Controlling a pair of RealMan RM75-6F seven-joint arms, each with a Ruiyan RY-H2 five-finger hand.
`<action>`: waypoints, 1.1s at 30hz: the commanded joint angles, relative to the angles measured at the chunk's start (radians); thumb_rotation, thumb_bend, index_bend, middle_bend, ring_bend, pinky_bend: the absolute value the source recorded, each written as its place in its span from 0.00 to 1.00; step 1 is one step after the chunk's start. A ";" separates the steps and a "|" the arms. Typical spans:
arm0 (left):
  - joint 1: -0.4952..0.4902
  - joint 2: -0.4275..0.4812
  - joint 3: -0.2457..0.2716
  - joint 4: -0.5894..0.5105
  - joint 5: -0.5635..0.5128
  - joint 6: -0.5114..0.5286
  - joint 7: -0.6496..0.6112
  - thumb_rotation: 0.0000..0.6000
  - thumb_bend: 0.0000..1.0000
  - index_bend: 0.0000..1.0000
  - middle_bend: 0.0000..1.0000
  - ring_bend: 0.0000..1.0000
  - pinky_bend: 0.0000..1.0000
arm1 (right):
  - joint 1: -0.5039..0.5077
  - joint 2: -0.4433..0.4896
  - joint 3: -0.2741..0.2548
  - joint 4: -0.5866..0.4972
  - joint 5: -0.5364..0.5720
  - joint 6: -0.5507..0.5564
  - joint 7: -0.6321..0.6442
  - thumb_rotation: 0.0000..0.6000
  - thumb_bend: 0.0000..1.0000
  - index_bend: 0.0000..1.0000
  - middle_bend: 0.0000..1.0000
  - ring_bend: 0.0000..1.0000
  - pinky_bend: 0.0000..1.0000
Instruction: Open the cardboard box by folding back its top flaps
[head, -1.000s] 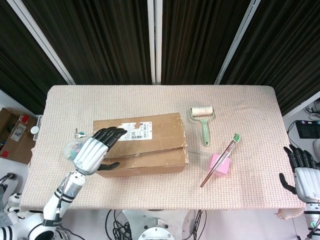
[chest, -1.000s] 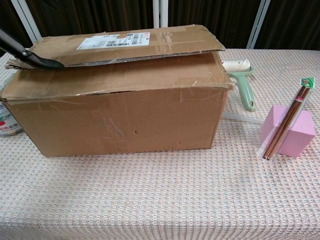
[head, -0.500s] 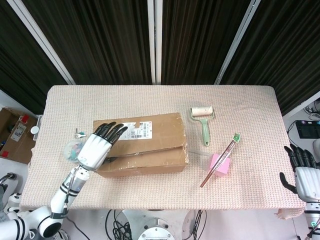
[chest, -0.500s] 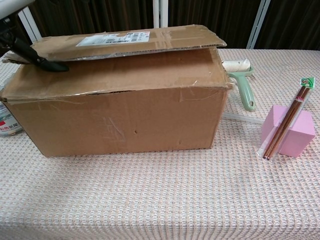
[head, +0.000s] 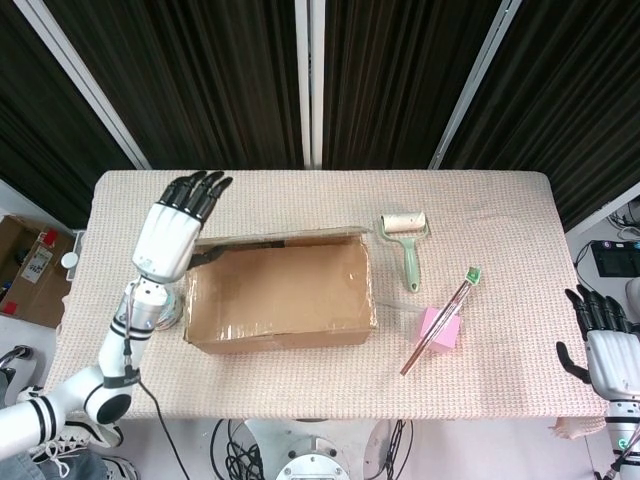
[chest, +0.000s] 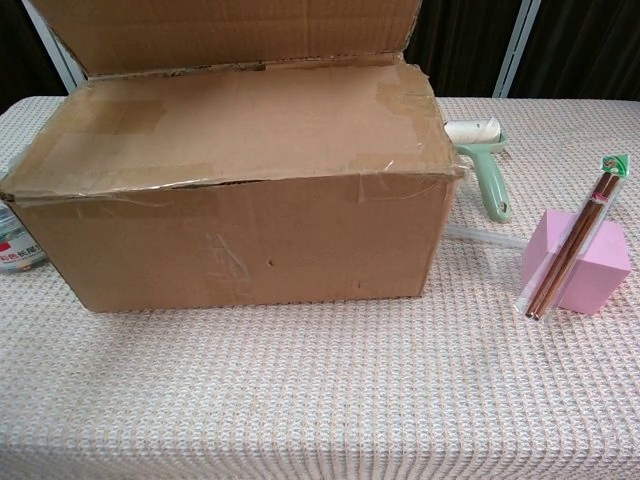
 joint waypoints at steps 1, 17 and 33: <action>-0.085 -0.042 -0.091 0.142 -0.097 -0.020 -0.050 1.00 0.00 0.10 0.11 0.14 0.23 | -0.001 0.002 0.001 0.001 0.004 -0.001 0.002 1.00 0.33 0.00 0.00 0.00 0.00; 0.028 0.108 0.031 0.061 -0.205 -0.049 -0.033 1.00 0.04 0.10 0.13 0.14 0.25 | 0.011 -0.007 0.026 0.067 -0.099 0.105 0.093 1.00 0.33 0.00 0.00 0.00 0.00; 0.467 0.323 0.392 0.075 -0.008 0.124 -0.463 0.85 0.00 0.12 0.14 0.14 0.24 | 0.299 0.254 0.242 -0.283 -0.214 -0.007 -0.013 1.00 0.40 0.00 0.02 0.00 0.00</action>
